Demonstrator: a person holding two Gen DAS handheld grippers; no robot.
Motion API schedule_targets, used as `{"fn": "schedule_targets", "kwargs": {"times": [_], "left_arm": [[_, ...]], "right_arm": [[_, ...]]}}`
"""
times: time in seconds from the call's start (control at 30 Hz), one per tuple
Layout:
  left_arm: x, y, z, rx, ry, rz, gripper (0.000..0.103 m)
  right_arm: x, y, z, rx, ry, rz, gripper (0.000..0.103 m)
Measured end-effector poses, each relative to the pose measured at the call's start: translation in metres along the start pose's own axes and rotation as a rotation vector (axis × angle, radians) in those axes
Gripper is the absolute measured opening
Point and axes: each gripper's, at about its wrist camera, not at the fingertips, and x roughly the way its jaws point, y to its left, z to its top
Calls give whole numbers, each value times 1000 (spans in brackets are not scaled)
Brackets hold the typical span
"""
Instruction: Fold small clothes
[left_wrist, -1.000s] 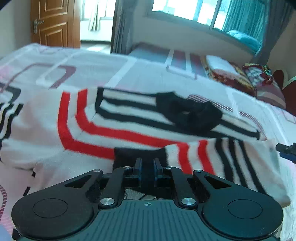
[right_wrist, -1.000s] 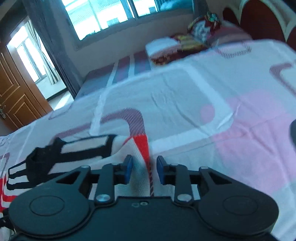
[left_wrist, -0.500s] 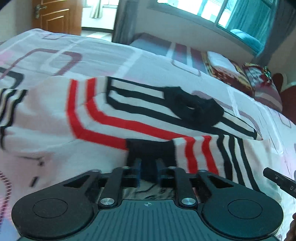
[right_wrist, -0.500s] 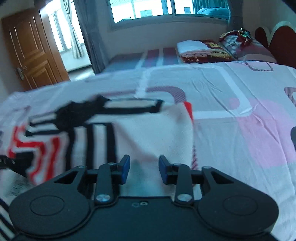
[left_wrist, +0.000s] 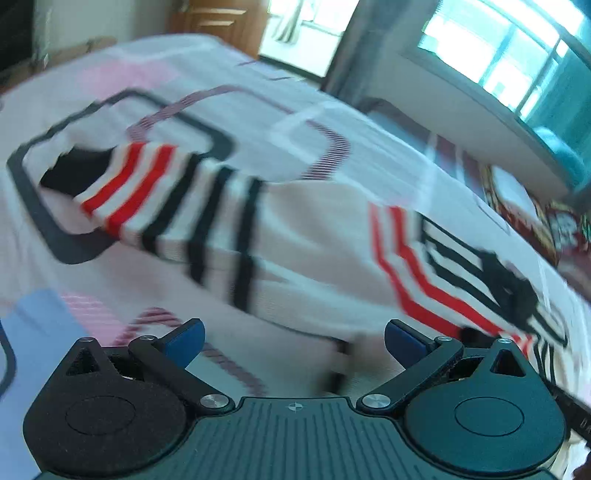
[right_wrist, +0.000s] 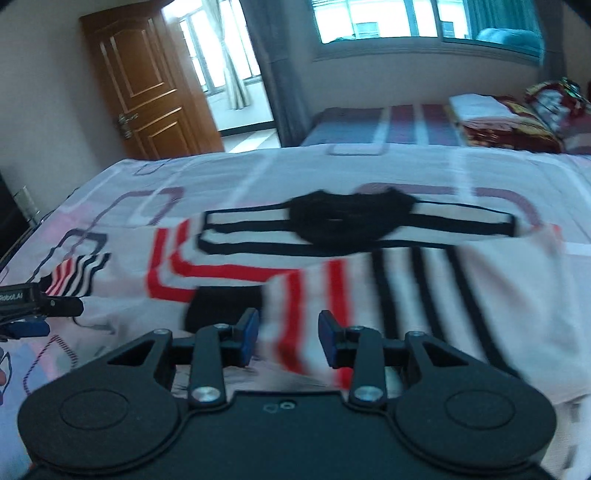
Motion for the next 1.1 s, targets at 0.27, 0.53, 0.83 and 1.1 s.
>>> {"fn": "schedule_targets", "kwargs": {"times": [0.27,0.53,0.83,1.1], "left_arm": [[15,99,43,-134,-25,6,102],[49,184,69,-360,8,-50,56],[72,186,88,-405,-64,-115,57],[66,196,87,-469,-94,-77,7]], "right_arm": [[46,87,7,-1,24,28,36],[85,152,14,-24,50,65,35],[102,170,11,-18,72,30,36],[102,176,11,-59,49,-36,36]]}}
